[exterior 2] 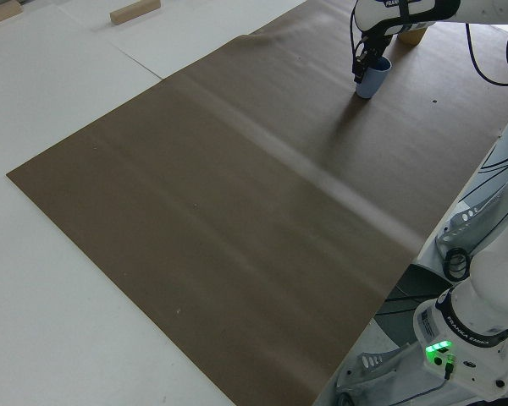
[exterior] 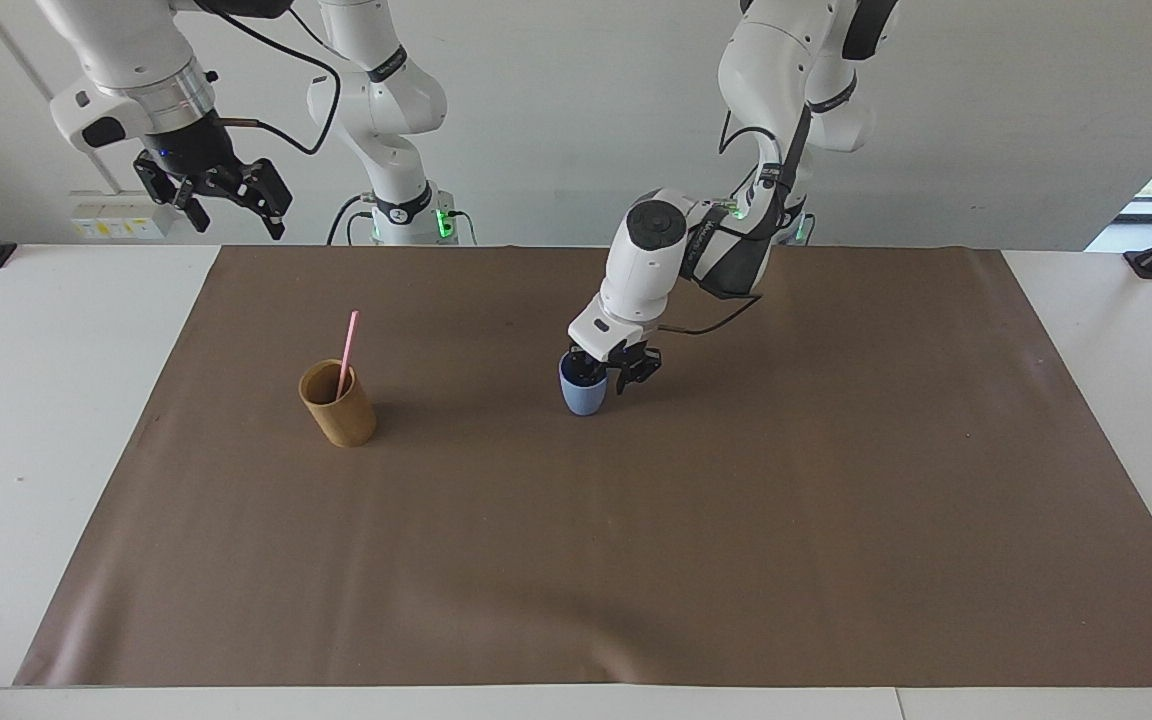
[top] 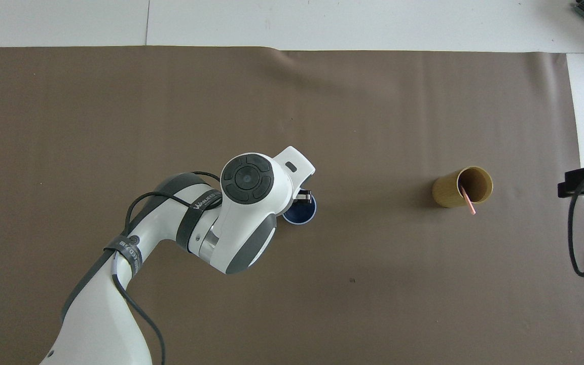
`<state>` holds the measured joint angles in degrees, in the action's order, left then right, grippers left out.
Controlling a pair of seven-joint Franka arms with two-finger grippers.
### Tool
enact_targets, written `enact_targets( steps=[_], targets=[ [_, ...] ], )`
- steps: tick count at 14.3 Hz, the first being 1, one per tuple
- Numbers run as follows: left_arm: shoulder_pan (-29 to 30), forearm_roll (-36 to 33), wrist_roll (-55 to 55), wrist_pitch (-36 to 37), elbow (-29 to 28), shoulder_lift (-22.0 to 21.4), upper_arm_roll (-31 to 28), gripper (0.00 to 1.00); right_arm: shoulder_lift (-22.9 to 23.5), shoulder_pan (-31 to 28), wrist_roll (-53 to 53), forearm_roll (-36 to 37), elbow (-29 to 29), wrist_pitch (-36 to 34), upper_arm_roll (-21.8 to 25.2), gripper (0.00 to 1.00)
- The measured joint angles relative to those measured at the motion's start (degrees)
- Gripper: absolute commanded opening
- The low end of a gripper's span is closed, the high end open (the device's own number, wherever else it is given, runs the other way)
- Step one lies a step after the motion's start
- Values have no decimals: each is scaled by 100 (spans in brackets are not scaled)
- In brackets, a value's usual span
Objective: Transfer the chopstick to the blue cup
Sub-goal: 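Carry the blue cup toward the table center and set it down, then open the left gripper and withdraw it from the blue cup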
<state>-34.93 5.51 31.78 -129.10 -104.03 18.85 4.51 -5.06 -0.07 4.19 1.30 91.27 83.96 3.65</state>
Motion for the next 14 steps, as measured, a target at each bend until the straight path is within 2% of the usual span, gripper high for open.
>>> enact_targets(
  steps=[4,8,11,14],
  targets=[
    [173,-3,-76,979,17,-786,-110,100,-43,-41,-2,0,-3,22,1,100],
    [1076,-21,-1027,1957,-152,-1844,-165,100,-43,-12,-64,-15,51,183,-42,100],
    [1770,-25,-1798,2214,-98,-2139,-202,100,-43,-8,-260,-187,109,322,-49,100],
    [2303,-26,-2380,2629,430,-2228,-222,100,-43,-8,-267,-221,125,329,-49,100]
  ],
)
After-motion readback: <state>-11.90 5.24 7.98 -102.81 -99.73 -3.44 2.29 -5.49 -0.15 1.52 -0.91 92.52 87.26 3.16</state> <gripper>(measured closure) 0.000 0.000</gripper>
